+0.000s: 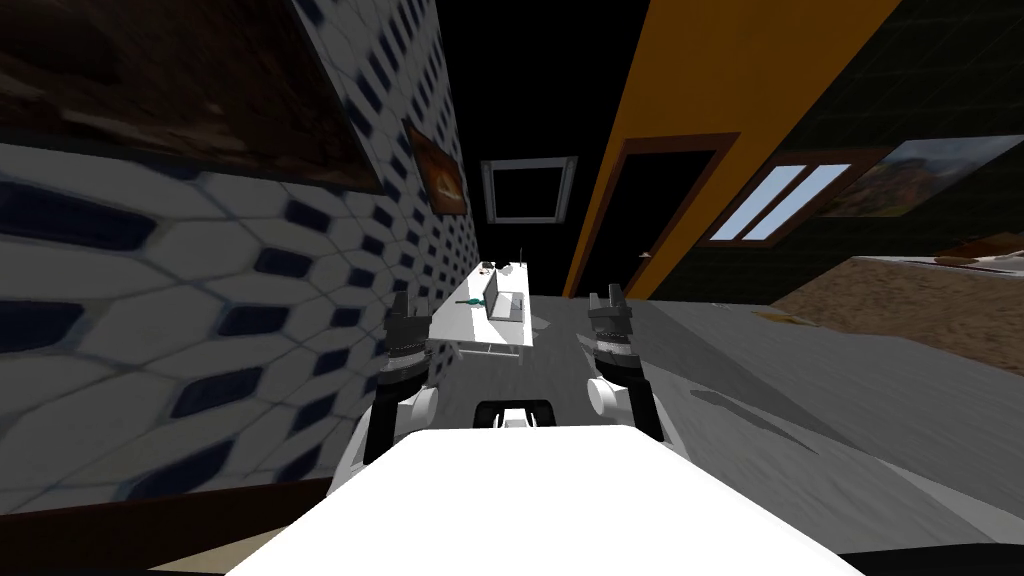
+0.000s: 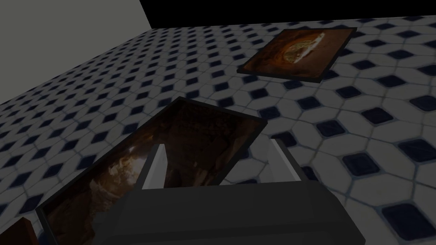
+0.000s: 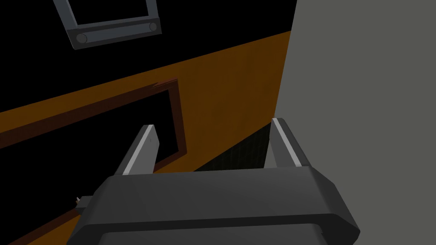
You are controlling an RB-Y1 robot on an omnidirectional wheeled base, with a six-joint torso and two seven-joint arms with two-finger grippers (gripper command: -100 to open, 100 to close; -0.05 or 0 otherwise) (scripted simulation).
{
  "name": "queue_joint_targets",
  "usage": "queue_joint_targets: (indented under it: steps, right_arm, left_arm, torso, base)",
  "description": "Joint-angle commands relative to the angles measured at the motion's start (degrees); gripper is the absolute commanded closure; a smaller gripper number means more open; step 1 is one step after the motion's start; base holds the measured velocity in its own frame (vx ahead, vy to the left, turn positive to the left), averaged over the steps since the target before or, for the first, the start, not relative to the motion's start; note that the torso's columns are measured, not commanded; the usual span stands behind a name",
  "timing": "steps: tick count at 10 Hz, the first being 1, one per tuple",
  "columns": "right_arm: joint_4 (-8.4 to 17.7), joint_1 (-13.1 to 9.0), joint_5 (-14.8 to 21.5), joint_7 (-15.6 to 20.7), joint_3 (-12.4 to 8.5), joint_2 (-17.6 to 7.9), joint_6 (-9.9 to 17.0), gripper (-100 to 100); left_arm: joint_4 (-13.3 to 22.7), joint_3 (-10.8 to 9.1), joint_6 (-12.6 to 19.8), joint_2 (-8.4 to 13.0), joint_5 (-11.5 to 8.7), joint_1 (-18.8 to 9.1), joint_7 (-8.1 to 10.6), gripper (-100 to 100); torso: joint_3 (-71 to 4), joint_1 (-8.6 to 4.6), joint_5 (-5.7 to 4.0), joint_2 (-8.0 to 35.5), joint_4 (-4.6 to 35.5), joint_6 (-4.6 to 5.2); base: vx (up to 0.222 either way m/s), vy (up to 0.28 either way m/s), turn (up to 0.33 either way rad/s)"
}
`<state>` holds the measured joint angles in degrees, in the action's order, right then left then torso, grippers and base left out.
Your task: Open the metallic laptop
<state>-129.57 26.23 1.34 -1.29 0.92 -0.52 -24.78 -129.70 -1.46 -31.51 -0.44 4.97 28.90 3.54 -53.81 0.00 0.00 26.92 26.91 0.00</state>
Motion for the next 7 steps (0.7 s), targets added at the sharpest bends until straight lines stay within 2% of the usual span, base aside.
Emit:
queue_joint_targets:
  steps: [1, 2, 3, 4, 7]
  right_arm:
    - [0.0, 0.0, 0.0, 0.0, 0.0, 0.0, 0.0, 0]
    - [0.0, 0.0, 0.0, 0.0, 0.0, 0.0, 0.0, 0]
    - [0.0, 0.0, 0.0, 0.0, 0.0, 0.0, 0.0, 0]
    - [0.0, 0.0, 0.0, 0.0, 0.0, 0.0, 0.0, 0]
    - [0.0, 0.0, 0.0, 0.0, 0.0, 0.0, 0.0, 0]
  left_arm:
    - [0.0, 0.0, 0.0, 0.0, 0.0, 0.0, 0.0, 0]
    - [0.0, 0.0, 0.0, 0.0, 0.0, 0.0, 0.0, 0]
    - [0.5, -0.04, 0.3, 2.0, 0.1, -0.3, -0.13, -100]
    - [0.9, -0.07, 0.6, 3.4, 0.3, -0.5, -0.25, -100]
    - [3.2, -0.24, 2.2, 6.6, 0.9, -1.7, -0.84, -100]
  torso:
    - [-8.5, 0.0, 0.0, 4.2, 4.2, 0.0]
    - [-16.9, 0.0, 0.0, 8.5, 8.5, 0.0]
    - [-25.4, 0.0, 0.0, 12.7, 12.7, 0.0]
    - [-29.3, 0.01, 0.0, 14.6, 14.6, 0.0]
    - [-30.8, -0.01, 0.0, 15.3, 15.3, 0.0]
  base:
    - [0.0, 0.0, 0.0]
    - [0.0, 0.0, 0.0]
    - [0.009, -0.003, -0.018]
    - [0.011, -0.006, -0.026]
    - [0.017, -0.009, -0.04]
